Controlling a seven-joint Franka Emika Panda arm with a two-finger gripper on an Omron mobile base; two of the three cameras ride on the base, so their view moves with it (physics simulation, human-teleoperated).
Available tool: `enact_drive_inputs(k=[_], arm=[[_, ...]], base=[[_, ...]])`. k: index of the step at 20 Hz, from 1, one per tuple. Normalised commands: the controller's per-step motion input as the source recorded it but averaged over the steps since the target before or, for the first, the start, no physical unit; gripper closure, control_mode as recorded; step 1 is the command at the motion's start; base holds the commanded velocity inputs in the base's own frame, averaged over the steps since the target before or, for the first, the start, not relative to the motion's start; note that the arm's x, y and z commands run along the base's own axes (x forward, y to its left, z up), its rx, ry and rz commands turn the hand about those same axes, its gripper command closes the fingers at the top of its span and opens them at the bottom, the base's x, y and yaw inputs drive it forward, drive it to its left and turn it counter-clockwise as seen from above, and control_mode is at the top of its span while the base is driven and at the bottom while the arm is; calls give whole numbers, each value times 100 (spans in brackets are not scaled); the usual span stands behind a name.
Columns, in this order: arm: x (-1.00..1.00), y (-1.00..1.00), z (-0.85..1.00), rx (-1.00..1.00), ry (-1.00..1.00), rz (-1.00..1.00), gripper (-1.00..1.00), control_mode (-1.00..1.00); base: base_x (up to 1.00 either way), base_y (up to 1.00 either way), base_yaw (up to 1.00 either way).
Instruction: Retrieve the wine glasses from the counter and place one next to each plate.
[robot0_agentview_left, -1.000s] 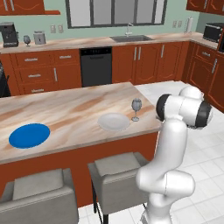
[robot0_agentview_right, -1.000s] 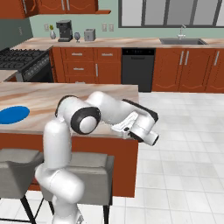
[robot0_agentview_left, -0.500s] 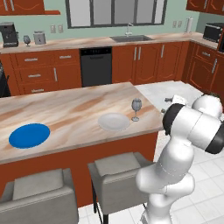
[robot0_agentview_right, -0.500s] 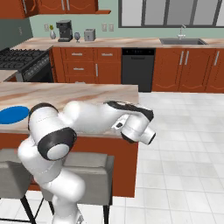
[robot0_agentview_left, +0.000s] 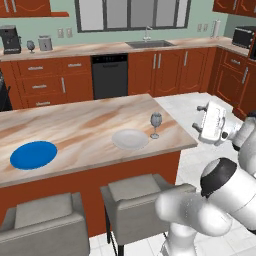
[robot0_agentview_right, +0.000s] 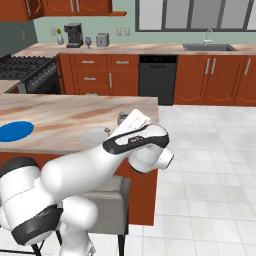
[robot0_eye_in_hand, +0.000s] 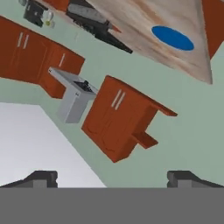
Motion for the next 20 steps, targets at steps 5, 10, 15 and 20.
enact_drive_inputs(k=[5,10,15,20], arm=[[-85,0,61,0,-38,9,-100,-100],[-76,-24,26,9,-10,0,-100,-100],[-21,-75,8,10,-1,0,-100,-100],[20,-76,-8,1,5,-2,-100,100]], base=[[0,0,0],[0,0,0],[0,0,0],[7,-20,-1]])
